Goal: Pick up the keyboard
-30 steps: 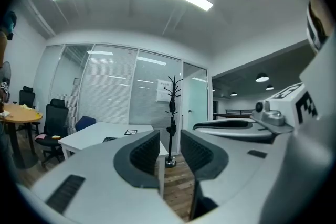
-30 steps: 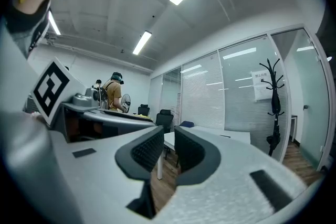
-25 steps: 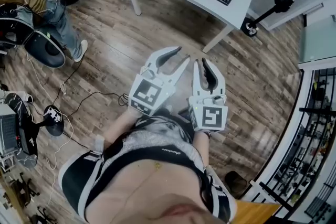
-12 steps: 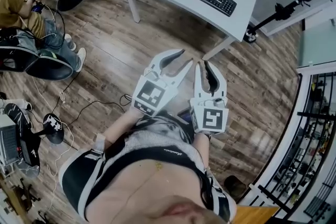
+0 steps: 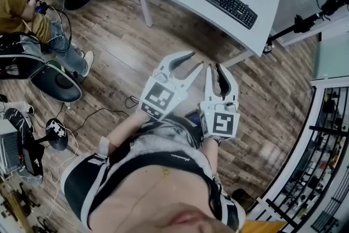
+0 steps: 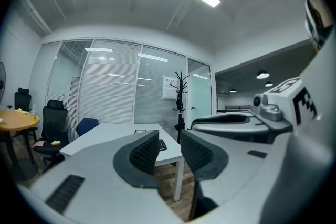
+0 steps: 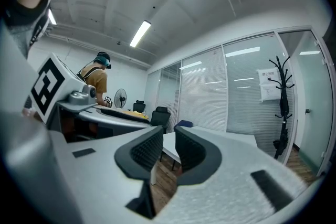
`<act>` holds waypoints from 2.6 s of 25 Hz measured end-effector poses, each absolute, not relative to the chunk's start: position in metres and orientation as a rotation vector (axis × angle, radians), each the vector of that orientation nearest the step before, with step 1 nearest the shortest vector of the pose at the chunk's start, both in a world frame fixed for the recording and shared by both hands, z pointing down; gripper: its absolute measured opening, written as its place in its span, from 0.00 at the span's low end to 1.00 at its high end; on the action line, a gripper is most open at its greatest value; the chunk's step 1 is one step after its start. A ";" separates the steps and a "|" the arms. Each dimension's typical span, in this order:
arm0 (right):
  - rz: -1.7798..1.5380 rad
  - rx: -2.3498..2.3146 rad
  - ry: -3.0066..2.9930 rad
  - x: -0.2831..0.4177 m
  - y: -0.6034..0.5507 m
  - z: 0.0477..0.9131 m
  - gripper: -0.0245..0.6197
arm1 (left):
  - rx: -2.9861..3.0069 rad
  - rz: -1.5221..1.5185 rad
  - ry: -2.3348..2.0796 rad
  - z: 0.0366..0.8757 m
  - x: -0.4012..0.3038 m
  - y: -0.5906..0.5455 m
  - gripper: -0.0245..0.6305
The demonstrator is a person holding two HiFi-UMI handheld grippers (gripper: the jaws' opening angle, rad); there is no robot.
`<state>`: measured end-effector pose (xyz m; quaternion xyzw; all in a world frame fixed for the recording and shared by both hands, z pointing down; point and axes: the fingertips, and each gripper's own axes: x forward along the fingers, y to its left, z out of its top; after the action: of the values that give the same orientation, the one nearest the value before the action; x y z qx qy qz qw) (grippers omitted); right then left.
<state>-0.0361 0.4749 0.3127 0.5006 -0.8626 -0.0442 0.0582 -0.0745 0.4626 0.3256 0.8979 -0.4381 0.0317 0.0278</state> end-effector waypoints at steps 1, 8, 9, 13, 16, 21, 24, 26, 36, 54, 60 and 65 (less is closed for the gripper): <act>-0.133 1.521 -2.612 -0.041 0.472 0.314 0.15 | 2.779 0.106 -1.357 0.326 -0.080 0.460 0.21; -0.100 1.554 -2.589 -0.063 0.458 0.320 0.16 | 2.809 0.126 -1.363 0.327 -0.105 0.448 0.21; -0.097 1.555 -2.589 -0.064 0.457 0.321 0.16 | 2.812 0.122 -1.356 0.326 -0.105 0.447 0.21; -0.096 1.558 -2.582 -0.066 0.453 0.322 0.16 | 2.816 0.126 -1.346 0.328 -0.106 0.443 0.21; -0.091 1.549 -2.581 -0.065 0.448 0.323 0.16 | 2.811 0.144 -1.339 0.333 -0.103 0.438 0.21; -0.100 1.525 -2.582 -0.066 0.436 0.325 0.16 | 2.794 0.125 -1.334 0.336 -0.104 0.427 0.21; -0.086 1.516 -2.597 -0.065 0.424 0.324 0.17 | 2.785 0.116 -1.345 0.336 -0.104 0.416 0.21; -0.082 1.517 -2.604 -0.063 0.415 0.323 0.17 | 2.784 0.118 -1.349 0.336 -0.102 0.408 0.21; -0.048 1.525 -2.603 -0.046 0.369 0.327 0.17 | 2.789 0.145 -1.335 0.339 -0.083 0.359 0.21; 0.036 1.478 -2.705 -0.033 0.257 0.315 0.17 | 2.750 0.173 -1.358 0.333 -0.067 0.253 0.21; -0.030 1.420 -2.693 -0.033 0.233 0.310 0.17 | 2.733 0.164 -1.402 0.329 -0.064 0.230 0.21; -0.036 1.410 -2.709 -0.022 0.214 0.308 0.17 | 2.728 0.157 -1.427 0.326 -0.053 0.211 0.21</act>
<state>-0.0218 0.2138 0.3085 0.4611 -0.8862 -0.0117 0.0438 -0.0530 0.2109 0.3263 0.8846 -0.4627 0.0510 0.0297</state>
